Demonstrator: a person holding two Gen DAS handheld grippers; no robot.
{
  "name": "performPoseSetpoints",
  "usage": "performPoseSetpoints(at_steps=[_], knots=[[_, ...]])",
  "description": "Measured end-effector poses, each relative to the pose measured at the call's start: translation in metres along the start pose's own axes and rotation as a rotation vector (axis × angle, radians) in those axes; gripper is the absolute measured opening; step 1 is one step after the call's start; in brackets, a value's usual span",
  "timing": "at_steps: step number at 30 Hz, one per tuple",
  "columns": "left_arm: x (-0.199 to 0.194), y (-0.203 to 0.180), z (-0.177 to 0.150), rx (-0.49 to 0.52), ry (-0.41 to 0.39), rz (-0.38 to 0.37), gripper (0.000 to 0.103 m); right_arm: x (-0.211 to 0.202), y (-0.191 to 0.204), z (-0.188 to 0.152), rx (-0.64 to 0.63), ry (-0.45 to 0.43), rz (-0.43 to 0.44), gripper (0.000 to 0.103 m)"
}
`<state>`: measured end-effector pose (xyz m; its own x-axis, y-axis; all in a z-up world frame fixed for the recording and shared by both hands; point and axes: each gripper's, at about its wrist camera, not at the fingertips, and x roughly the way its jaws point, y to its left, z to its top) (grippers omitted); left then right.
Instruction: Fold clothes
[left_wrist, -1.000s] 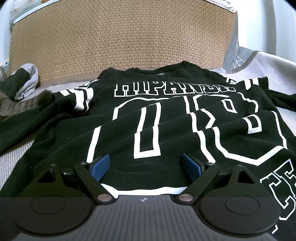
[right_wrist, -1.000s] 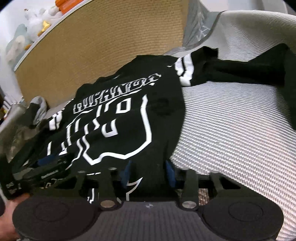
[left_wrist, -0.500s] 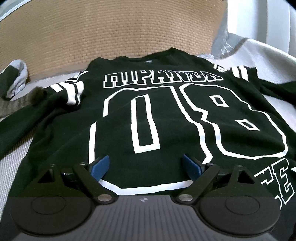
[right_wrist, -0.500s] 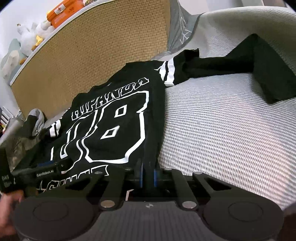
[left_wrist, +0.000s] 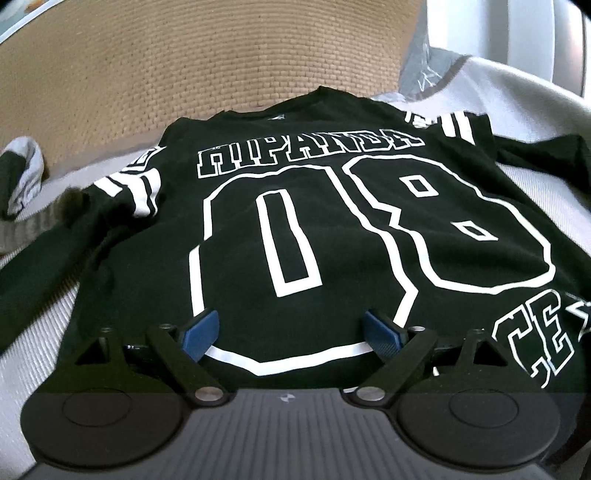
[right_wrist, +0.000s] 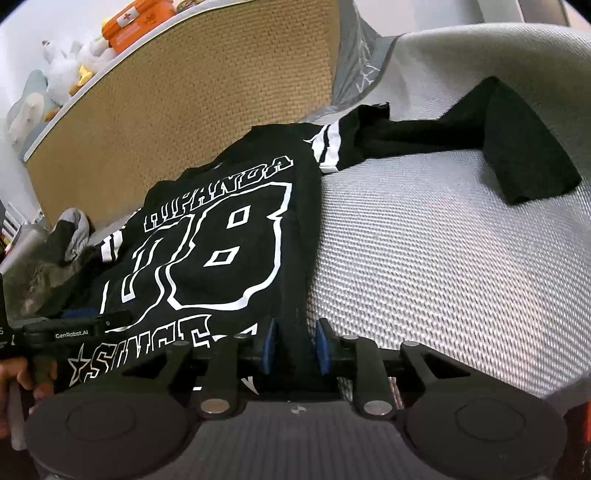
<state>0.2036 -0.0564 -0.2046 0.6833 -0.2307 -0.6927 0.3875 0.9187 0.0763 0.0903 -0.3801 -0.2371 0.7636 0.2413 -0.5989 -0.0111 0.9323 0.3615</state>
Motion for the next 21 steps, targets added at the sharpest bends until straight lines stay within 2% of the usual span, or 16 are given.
performPoseSetpoints(at_steps=[3,7,12,15,19,21], knots=[[0.000,0.001,0.003,0.037,0.012,0.012,0.086,-0.002,0.000,-0.002,-0.006,-0.006,-0.006,0.031],[-0.005,0.006,0.011,0.070,-0.009,0.020,0.079,-0.004,0.003,-0.006,-0.028,-0.021,-0.017,0.031],[-0.015,0.019,0.035,0.093,-0.049,-0.001,0.070,-0.005,0.004,-0.008,-0.035,-0.036,-0.020,0.031],[-0.019,0.033,0.053,0.075,-0.066,-0.018,0.067,-0.005,0.003,-0.009,-0.030,-0.041,-0.016,0.033],[-0.022,0.053,0.070,0.053,-0.071,-0.031,0.055,-0.005,0.002,-0.010,-0.020,-0.045,-0.011,0.034],[-0.023,0.063,0.075,0.042,-0.077,-0.028,0.055,-0.004,0.001,-0.010,-0.015,-0.047,-0.008,0.036]])
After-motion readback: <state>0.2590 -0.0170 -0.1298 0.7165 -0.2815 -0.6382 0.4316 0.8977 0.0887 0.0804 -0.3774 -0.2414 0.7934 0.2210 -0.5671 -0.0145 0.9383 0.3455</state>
